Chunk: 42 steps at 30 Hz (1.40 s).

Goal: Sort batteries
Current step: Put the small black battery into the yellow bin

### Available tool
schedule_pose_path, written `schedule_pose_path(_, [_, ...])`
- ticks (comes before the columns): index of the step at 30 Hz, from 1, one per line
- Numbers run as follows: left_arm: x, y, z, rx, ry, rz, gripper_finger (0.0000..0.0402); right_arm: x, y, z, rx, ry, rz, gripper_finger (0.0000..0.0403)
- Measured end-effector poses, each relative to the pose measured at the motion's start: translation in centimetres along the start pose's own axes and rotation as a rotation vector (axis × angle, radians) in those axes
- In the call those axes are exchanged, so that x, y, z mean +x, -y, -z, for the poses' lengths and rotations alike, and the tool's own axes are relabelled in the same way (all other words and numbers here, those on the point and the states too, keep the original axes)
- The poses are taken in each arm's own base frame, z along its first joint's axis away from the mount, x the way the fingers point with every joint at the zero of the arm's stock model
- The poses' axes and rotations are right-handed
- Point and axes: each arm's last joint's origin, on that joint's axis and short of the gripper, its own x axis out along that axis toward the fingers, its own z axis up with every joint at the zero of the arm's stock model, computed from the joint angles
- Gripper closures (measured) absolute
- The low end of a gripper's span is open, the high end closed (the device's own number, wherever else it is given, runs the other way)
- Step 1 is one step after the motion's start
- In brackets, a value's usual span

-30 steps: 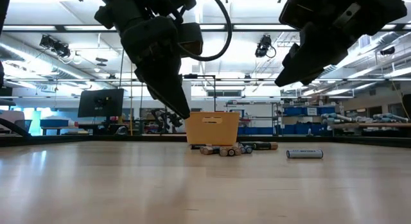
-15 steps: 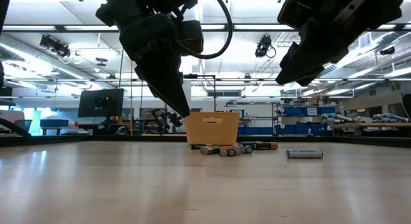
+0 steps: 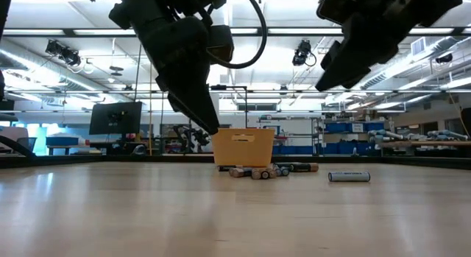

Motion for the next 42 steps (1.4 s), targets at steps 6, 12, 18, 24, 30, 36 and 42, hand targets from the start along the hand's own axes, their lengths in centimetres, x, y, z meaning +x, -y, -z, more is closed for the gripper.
schedule_pose_path(6, [0.1,-0.4,-0.5,-0.016,0.057,-0.052,0.0224,0.3,0.3,0.2,-0.002,-0.006,0.07,0.0327])
schedule_pose_path(12, [1.4,-0.5,-0.3,-0.012,0.047,-0.056,0.0214,2.0,0.6,0.9,-0.008,-0.047,0.101,0.0327])
schedule_pose_path(18, [3.8,-0.5,0.3,0.012,0.024,-0.061,0.0213,3.7,0.9,1.7,-0.031,-0.096,0.126,0.0327])
schedule_pose_path(24, [4.7,-0.5,0.4,0.012,0.033,-0.044,0.0219,3.8,1.2,1.7,-0.032,-0.097,0.135,0.0327])
schedule_pose_path(30, [4.7,-0.7,0.5,0.004,0.031,-0.103,0.0243,3.1,1.2,1.2,-0.031,-0.073,0.128,0.0327])
schedule_pose_path(36, [5.2,-1.4,0.6,-0.032,0.006,-0.106,0.0264,2.4,1.0,1.0,-0.031,-0.054,0.119,0.0327])
schedule_pose_path(42, [5.8,-1.5,0.6,-0.041,0.019,-0.082,0.0265,2.4,0.9,1.0,-0.035,-0.056,0.118,0.0327])
